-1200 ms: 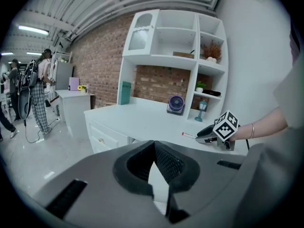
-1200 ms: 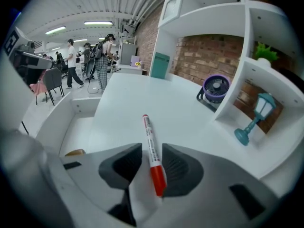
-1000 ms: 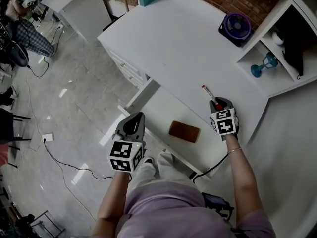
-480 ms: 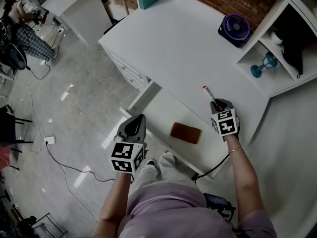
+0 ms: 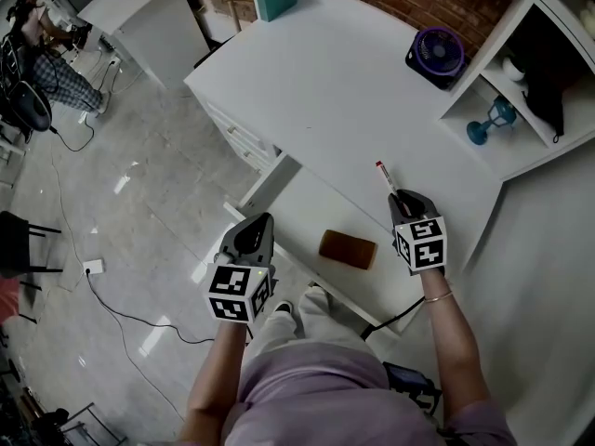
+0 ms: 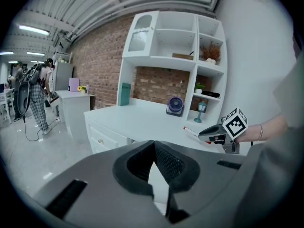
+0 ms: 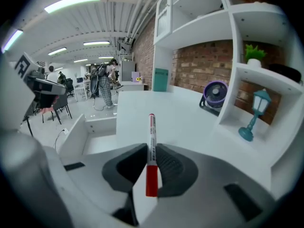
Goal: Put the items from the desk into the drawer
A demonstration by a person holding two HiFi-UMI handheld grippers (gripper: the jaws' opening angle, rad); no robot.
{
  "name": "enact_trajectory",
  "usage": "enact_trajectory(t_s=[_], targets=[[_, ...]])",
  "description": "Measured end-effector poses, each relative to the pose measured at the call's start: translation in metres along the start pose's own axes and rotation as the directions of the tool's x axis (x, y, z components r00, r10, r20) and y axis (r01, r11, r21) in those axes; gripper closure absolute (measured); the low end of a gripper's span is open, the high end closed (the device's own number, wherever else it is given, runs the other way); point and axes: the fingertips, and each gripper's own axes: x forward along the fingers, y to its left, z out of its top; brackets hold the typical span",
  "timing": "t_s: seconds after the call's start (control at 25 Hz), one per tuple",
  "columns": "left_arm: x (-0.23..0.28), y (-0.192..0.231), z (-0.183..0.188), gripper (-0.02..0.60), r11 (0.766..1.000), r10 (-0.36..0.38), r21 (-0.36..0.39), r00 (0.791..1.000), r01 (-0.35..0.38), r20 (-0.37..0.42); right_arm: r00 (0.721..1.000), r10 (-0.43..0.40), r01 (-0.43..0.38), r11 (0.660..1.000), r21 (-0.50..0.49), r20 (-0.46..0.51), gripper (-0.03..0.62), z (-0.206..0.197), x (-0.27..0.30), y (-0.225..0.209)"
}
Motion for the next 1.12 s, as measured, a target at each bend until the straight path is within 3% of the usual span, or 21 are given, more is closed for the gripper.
enact_trajectory(t_s=[0.56,1.12], targets=[[-0.006,-0.007,0.002,0.581,1.0,0.019,0.002,1.0,-0.019,0.02,0.986,0.106,-0.114,0.992,0.061,0.132,0.526,0.031,-0.044,0.053],[-0.027,0.02,0.002,0.581,0.997,0.075,-0.019,0.996,-0.074,0.047,0.944,0.264,-0.272,0.962,0.016,0.2,0.526,0.068,-0.049,0.128]])
